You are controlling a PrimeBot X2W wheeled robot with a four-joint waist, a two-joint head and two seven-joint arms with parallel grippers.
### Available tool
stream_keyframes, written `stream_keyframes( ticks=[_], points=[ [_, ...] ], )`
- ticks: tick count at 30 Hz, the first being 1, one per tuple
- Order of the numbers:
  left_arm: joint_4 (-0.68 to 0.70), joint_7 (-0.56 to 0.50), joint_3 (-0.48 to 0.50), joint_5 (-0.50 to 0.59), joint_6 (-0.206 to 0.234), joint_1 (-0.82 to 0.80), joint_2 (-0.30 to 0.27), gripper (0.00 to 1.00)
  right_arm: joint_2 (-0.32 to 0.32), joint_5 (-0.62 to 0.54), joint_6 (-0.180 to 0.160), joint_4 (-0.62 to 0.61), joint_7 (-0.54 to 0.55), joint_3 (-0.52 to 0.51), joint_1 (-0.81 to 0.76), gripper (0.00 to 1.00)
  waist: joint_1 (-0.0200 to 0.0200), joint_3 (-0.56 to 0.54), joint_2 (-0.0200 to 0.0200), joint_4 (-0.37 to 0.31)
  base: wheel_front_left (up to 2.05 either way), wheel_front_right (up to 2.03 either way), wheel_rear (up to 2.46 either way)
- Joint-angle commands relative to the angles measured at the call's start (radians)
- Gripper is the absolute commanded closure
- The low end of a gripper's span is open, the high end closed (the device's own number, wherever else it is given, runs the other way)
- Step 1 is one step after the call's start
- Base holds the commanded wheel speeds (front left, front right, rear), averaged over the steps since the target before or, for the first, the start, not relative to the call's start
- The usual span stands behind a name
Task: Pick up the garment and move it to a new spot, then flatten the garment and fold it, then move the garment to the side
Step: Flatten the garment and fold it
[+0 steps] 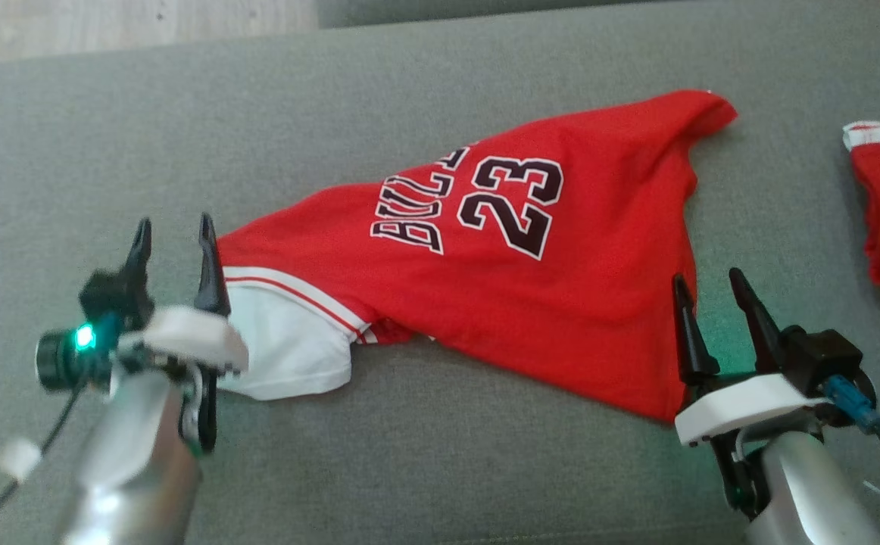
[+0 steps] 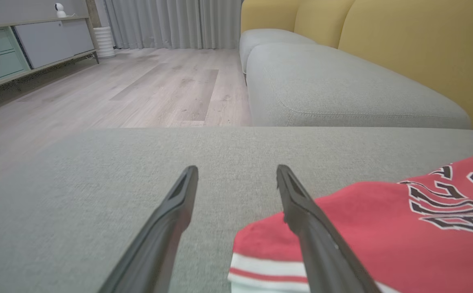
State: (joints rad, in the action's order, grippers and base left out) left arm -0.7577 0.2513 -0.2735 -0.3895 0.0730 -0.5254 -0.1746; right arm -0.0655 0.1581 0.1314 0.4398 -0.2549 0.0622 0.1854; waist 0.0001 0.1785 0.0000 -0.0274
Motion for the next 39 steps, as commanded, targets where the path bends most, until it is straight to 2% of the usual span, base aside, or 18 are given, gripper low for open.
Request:
stream_keyframes(
  ticks=[1, 6, 13, 26, 33, 39],
  points=[
    [0.056, 0.010, 0.053, 0.025, 0.011, 0.051, -0.022, 0.00, 0.011, -0.012, -0.001, -0.042, -0.007, 0.014, 0.019, 0.00, -0.0001, -0.025, 0.0000, 0.011, 0.00, 0.00, 0.00],
    [0.182, 0.010, 0.118, 0.097, 0.012, 0.225, 0.025, 0.00, 0.015, -0.022, -0.001, -0.054, -0.007, 0.000, -0.015, 0.00, -0.0001, -0.083, 0.0000, 0.032, 0.00, 0.00, 0.00],
    [0.278, 0.010, 0.188, 0.154, -0.029, 0.416, 0.082, 0.00, 0.015, 0.013, -0.001, -0.035, -0.007, 0.011, -0.075, 0.00, -0.0001, -0.160, 0.0000, 0.036, 0.00, 0.00, 0.00],
    [0.321, 0.010, 0.248, 0.206, -0.071, 0.532, 0.121, 0.00, 0.015, 0.015, -0.001, 0.011, -0.007, 0.007, -0.129, 0.00, -0.0001, -0.186, 0.0000, 0.021, 0.00, 0.00, 0.00],
    [0.305, 0.010, 0.228, 0.203, -0.090, 0.517, 0.124, 0.00, 0.015, -0.018, -0.001, 0.171, -0.007, 0.002, -0.106, 0.00, -0.0001, -0.171, 0.0000, 0.048, 0.00, 0.00, 0.00],
    [0.295, 0.010, 0.203, 0.189, -0.087, 0.516, 0.124, 0.00, 0.015, 0.013, -0.001, 0.307, -0.007, 0.029, -0.084, 0.00, -0.0001, -0.156, 0.0000, 0.074, 0.00, 0.00, 0.00]
  ],
)
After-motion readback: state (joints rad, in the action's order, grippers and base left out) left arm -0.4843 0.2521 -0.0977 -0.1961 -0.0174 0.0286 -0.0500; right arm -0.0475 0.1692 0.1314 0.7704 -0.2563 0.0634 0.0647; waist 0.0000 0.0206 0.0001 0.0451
